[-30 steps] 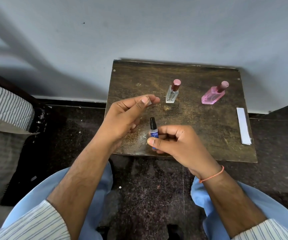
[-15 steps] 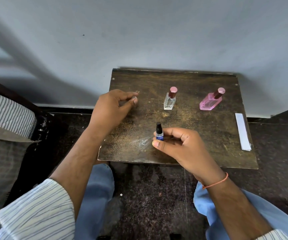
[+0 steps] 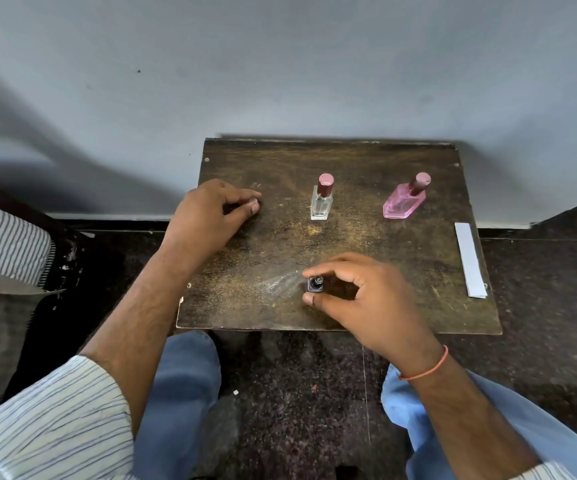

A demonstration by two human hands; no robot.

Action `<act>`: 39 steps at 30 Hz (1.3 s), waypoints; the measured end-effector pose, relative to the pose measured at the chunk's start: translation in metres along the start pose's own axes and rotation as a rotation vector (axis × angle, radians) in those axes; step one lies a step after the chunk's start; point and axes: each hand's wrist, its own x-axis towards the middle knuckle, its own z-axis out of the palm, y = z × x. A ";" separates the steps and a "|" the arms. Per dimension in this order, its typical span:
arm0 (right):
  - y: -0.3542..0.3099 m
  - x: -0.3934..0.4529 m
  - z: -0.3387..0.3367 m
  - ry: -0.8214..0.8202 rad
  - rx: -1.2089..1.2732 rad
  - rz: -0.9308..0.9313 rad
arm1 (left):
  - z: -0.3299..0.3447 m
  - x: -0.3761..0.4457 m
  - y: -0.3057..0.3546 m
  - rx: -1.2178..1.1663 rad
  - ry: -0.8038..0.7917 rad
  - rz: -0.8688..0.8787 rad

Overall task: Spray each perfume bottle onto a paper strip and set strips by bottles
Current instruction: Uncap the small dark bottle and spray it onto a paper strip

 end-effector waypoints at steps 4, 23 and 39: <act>0.002 0.000 -0.002 -0.001 -0.017 0.019 | 0.000 -0.001 -0.003 0.028 -0.001 0.011; 0.006 0.003 -0.001 -0.011 -0.035 0.031 | -0.021 -0.023 0.029 0.029 0.096 0.051; 0.068 -0.021 -0.108 0.363 -0.251 0.333 | 0.024 -0.071 0.068 -0.390 -0.070 0.016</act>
